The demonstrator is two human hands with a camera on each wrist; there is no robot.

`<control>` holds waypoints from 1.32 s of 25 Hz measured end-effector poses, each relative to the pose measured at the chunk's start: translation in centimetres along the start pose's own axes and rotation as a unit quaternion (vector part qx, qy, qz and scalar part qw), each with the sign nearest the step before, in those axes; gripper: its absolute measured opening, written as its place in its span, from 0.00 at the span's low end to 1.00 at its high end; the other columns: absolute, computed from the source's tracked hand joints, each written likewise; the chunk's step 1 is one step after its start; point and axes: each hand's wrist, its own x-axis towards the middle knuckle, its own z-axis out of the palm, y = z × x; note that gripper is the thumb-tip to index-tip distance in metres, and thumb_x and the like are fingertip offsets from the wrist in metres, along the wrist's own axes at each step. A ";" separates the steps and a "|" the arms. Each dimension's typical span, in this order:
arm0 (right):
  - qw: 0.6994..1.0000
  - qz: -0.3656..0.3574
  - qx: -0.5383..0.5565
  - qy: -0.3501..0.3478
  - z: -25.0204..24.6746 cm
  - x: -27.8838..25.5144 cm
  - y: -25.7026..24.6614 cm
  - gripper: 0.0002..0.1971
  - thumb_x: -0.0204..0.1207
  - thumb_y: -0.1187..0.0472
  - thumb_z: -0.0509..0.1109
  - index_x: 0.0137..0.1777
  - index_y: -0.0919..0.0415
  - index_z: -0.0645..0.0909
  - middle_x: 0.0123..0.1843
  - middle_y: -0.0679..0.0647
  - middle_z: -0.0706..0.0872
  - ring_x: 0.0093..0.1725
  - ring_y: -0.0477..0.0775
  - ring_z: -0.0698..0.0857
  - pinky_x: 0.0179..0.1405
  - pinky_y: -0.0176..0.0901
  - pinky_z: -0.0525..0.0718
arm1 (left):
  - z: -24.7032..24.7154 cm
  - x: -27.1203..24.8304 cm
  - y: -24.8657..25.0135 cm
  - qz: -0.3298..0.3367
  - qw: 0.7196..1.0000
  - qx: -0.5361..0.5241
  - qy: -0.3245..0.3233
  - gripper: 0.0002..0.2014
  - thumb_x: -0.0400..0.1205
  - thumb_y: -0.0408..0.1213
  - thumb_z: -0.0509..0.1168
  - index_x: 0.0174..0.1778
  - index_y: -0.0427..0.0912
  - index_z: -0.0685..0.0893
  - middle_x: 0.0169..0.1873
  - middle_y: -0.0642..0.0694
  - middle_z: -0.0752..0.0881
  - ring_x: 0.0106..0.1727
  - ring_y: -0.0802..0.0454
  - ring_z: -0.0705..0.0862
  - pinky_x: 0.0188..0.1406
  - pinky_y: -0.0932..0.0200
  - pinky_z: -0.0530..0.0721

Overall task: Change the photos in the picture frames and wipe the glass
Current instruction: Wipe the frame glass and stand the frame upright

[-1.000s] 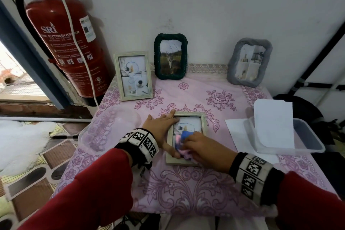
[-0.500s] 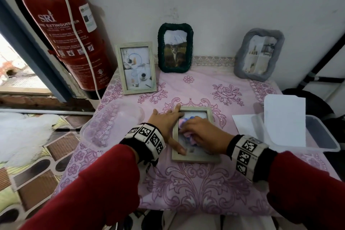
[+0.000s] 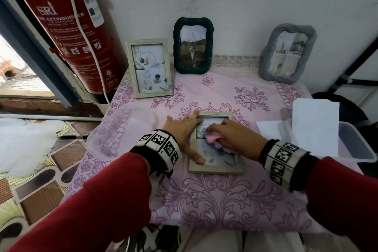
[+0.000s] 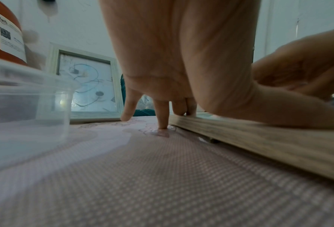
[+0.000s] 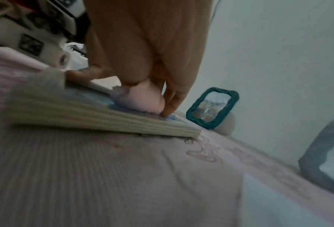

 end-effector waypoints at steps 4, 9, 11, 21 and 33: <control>0.995 -0.058 0.079 0.005 1.0 -0.5 -0.4 0.19 0.77 0.50 0.69 0.65 0.56 0.79 0.62 0.55 0.82 0.60 0.56 0.74 0.56 0.39 0.67 | -0.4 -0.2 0.2 -0.002 1.000 0.007 -0.001 0.64 0.53 0.72 0.72 0.81 0.53 0.50 0.83 0.52 0.42 0.80 0.50 0.63 0.74 0.29 0.59; 0.996 -0.089 0.008 -0.021 1.0 -2.6 1.1 0.18 0.78 0.47 0.64 0.65 0.52 0.81 0.68 0.46 0.80 0.61 0.54 0.73 0.61 0.49 0.74 | -0.3 -0.3 -0.1 0.000 1.000 -0.003 -0.012 0.63 0.54 0.72 0.72 0.81 0.54 0.48 0.83 0.54 0.39 0.82 0.51 0.58 0.72 0.27 0.62; 0.999 -0.052 0.003 -0.009 0.6 -1.6 1.2 0.16 0.79 0.51 0.64 0.64 0.55 0.81 0.62 0.52 0.81 0.59 0.55 0.74 0.58 0.47 0.75 | -0.2 -0.2 -0.1 -0.001 1.000 0.000 -0.012 0.63 0.53 0.73 0.71 0.81 0.54 0.48 0.83 0.54 0.39 0.82 0.50 0.59 0.72 0.27 0.62; 0.993 -0.082 0.073 -0.049 1.0 -1.9 -1.4 0.14 0.80 0.54 0.64 0.62 0.59 0.79 0.54 0.61 0.75 0.56 0.58 0.75 0.54 0.41 0.71 | -0.6 -0.3 0.1 0.001 1.000 0.009 -0.012 0.63 0.54 0.71 0.73 0.81 0.53 0.49 0.83 0.54 0.39 0.81 0.50 0.60 0.70 0.27 0.64; 0.998 -0.042 0.049 -0.018 0.6 0.8 -0.2 0.14 0.79 0.52 0.66 0.60 0.58 0.80 0.51 0.61 0.78 0.57 0.57 0.73 0.54 0.46 0.69 | -0.9 -0.1 0.3 -0.005 1.000 0.014 -0.015 0.64 0.52 0.71 0.74 0.81 0.53 0.51 0.83 0.54 0.42 0.78 0.50 0.68 0.70 0.27 0.64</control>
